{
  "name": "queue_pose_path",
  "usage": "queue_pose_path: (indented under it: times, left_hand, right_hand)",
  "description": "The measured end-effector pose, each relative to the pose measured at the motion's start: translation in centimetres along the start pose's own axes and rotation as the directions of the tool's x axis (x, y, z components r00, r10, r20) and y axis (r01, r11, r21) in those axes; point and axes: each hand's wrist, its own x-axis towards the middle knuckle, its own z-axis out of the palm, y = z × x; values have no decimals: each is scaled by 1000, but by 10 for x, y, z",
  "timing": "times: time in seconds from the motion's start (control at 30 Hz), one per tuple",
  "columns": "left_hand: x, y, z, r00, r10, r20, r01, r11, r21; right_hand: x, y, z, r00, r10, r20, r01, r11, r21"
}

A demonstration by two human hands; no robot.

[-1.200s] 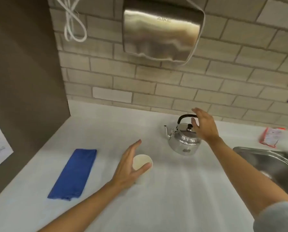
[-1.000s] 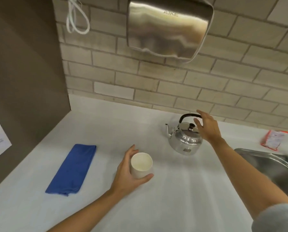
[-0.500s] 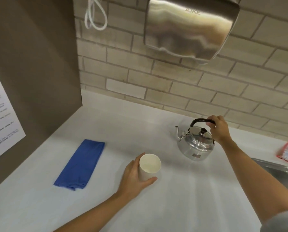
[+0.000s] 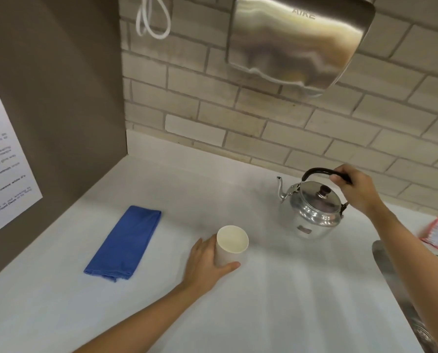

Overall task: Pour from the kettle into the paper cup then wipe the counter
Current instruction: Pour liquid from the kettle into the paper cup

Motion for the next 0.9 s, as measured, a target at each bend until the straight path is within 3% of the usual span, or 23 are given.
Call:
queue_pose_path:
  times: [0.1,0.2,0.3,0.57,0.9]
  left_hand:
    - [-4,-3,1,996,83,12,-83,969,232]
    - [-10,-8,4,999,19,34,-33,889,456]
    - [-18,-13,6,999,-17,36,-7,822,570]
    - [-20,-21,12,1000,-3,27,-14,787,617]
    - [-21,-24,14,999,-25,31,0,767,641]
  right_hand:
    - [-6,-8,-12,998,13,62,-16,999,51]
    - [-16,-15,-20,993,-10,116,-3,994,107]
    - [-29,-25,-24,992,-36,125,17,988,151]
    - [-57,-72,-40,964,-130,230,48,942,331]
    - [-77,-111,-32,907,-252,337,168,951,259]
